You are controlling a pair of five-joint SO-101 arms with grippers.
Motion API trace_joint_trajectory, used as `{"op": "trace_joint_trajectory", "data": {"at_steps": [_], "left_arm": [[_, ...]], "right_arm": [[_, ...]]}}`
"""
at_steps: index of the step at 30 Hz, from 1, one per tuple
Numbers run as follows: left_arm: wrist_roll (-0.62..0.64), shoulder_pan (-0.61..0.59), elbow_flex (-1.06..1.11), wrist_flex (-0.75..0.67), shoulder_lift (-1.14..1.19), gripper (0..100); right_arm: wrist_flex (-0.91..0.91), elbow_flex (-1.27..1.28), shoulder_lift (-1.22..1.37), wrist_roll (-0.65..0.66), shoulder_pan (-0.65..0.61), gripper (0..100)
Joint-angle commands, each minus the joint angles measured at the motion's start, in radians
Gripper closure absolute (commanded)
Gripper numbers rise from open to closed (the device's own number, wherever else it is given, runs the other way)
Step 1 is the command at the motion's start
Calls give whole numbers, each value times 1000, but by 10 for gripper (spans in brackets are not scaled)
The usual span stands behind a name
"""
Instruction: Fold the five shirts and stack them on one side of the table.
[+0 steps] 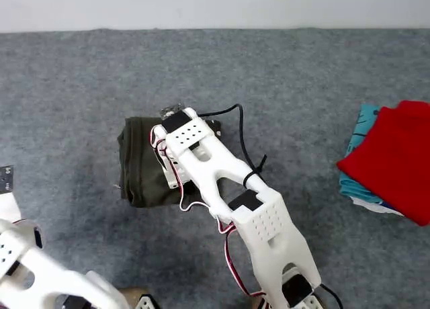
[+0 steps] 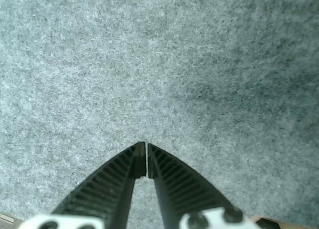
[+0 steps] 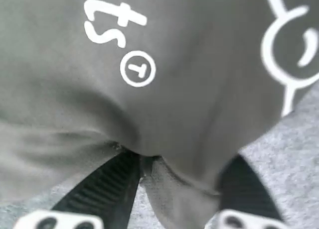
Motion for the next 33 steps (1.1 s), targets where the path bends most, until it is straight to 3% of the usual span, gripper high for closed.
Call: {"op": "trace_joint_trajectory", "data": {"at_steps": [1, 8, 13, 16, 21, 25, 30, 33], "left_arm": [[-6, -3, -7, 5, -29, 985], [-6, -3, -12, 5, -29, 985], [-6, -3, -12, 5, -29, 985], [-6, -2, -12, 5, -29, 985], [-8, -2, -12, -2, -29, 985], [-9, -2, -12, 2, -29, 985], [-9, -2, -7, 5, -29, 985], [-9, -2, -7, 5, -29, 985]], "right_arm": [[16, 14, 5, 100, 19, 994], [166, 14, -59, 350, 101, 988], [171, 49, -159, 592, 262, 988], [170, 51, -194, 836, 377, 988], [134, 35, -199, 1375, 561, 988], [42, -26, -203, 1663, 634, 988], [-91, -83, -185, 1863, 627, 988], [-94, -89, -186, 1840, 598, 981]]}}
